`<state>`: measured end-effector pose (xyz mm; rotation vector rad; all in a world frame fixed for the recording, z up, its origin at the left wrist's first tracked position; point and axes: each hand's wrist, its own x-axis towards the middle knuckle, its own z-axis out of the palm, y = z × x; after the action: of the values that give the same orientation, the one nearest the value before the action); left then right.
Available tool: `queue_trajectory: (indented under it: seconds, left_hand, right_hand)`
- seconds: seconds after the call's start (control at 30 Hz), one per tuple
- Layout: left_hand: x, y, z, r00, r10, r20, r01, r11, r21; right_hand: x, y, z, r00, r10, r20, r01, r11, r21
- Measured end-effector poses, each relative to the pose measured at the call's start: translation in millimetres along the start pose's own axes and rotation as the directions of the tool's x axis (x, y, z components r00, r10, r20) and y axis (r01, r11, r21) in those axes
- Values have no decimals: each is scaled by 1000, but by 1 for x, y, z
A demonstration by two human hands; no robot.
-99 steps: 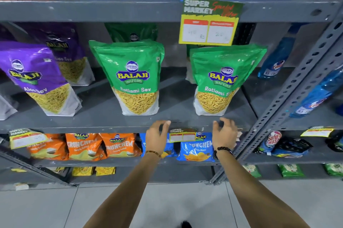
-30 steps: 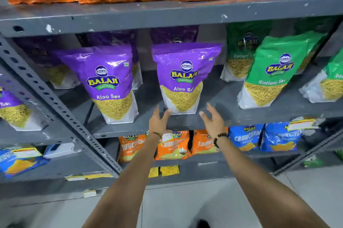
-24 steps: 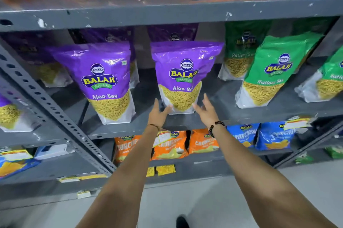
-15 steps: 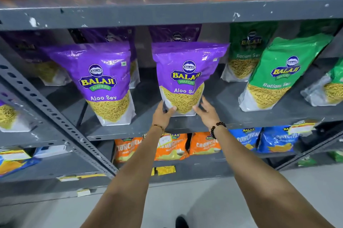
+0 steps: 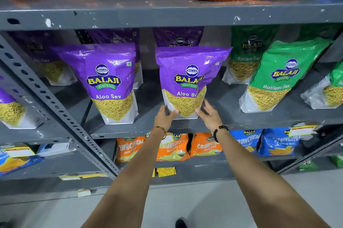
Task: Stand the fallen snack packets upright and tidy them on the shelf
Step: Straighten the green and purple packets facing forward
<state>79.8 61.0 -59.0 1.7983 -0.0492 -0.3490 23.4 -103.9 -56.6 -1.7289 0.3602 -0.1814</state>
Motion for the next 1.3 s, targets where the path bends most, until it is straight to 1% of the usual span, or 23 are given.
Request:
queue_trajectory:
  seconds: [0.1,0.17,0.2,0.27,0.33,0.43,0.5,0.6,0.7,0.87,1.07,1.3]
  left_hand:
    - [-5,-3,-6,999,-16,-40,20,996,92]
    - [-13,-9,-15,992,-4,-123,22,989,145]
    - [-20,-14,-20,982,14,-190,20,984,177]
    - [-34,-27,-32,930,36,-365,41,979,201]
    - [-48,-38,-46,851,23,-524,51,991,127]
    - [-51,-48,-74,749,-17,-662,53,998,34]
    - [-43,-48,-93,731,-46,-681,87,996,27]
    - [-26,-44,-114,755,-56,-654,117,992,51]
    - [-15,-40,-119,769,-55,-637,146,985,91]
    - [-5,-40,-115,738,-57,-672,207,967,145]
    - [0,-41,-113,706,-49,-706,213,966,146]
    - [-2,-39,-113,706,-43,-707,217,963,158]
  right_hand:
    - [-4,5,5,980,139,-144,-138,990,18]
    - [-9,12,12,968,143,-207,-145,989,8]
    - [-11,15,16,965,131,-228,-134,991,3]
    - [-14,19,25,959,113,-259,-121,993,-16]
    - [-15,22,31,956,112,-271,-124,992,-28]
    - [-15,24,34,958,105,-265,-122,991,-48]
    - [-14,24,33,960,105,-259,-124,991,-59]
    - [-12,24,30,959,120,-255,-139,988,-59]
    - [-11,24,27,965,125,-231,-145,987,-74]
    - [-11,22,25,968,138,-209,-154,986,-60]
    - [-13,20,24,968,142,-208,-164,982,-91]
    - [-15,17,22,967,163,-194,-181,980,-79]
